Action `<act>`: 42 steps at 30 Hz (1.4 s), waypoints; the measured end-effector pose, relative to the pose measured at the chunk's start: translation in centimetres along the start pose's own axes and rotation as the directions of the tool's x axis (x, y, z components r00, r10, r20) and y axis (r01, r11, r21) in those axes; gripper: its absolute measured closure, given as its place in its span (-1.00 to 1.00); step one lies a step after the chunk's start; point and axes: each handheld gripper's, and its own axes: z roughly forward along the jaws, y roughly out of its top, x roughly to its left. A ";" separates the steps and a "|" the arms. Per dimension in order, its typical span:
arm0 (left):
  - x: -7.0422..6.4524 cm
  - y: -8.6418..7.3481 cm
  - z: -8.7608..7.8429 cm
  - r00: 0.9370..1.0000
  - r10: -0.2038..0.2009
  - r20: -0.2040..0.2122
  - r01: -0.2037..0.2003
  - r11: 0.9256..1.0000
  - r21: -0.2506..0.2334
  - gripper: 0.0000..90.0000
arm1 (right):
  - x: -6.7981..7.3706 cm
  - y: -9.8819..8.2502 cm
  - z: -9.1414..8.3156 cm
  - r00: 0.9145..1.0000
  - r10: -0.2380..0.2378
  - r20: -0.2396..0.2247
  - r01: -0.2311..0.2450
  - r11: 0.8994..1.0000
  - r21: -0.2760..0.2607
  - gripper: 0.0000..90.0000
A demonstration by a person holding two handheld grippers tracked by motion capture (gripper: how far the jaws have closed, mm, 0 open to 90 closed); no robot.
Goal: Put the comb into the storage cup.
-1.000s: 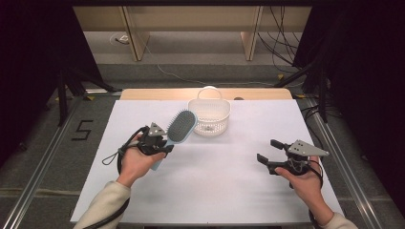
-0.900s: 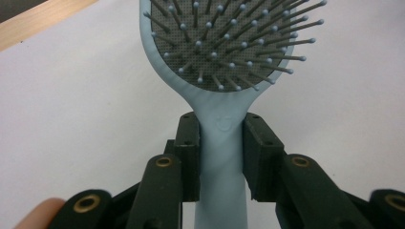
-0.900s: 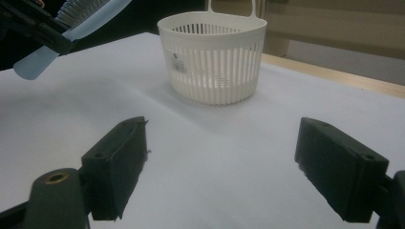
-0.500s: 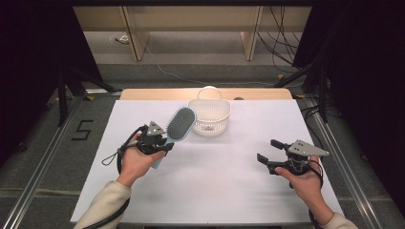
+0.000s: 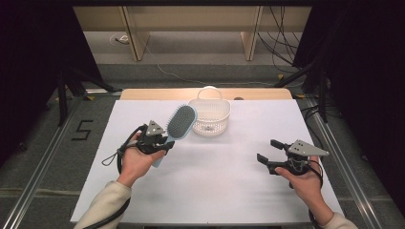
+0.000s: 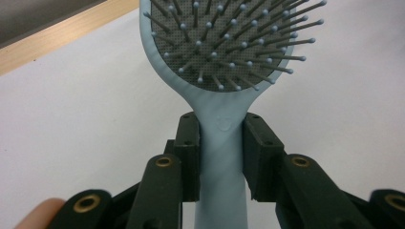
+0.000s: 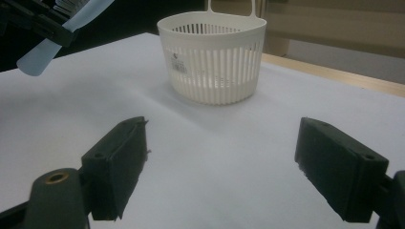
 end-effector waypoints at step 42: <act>-0.4 1.0 -0.1 0.998 0.055 -0.018 -0.056 0.996 -0.065 0.56 | 0.0 0.0 0.0 1.000 0.009 -0.002 -0.009 1.000 -0.002 -0.57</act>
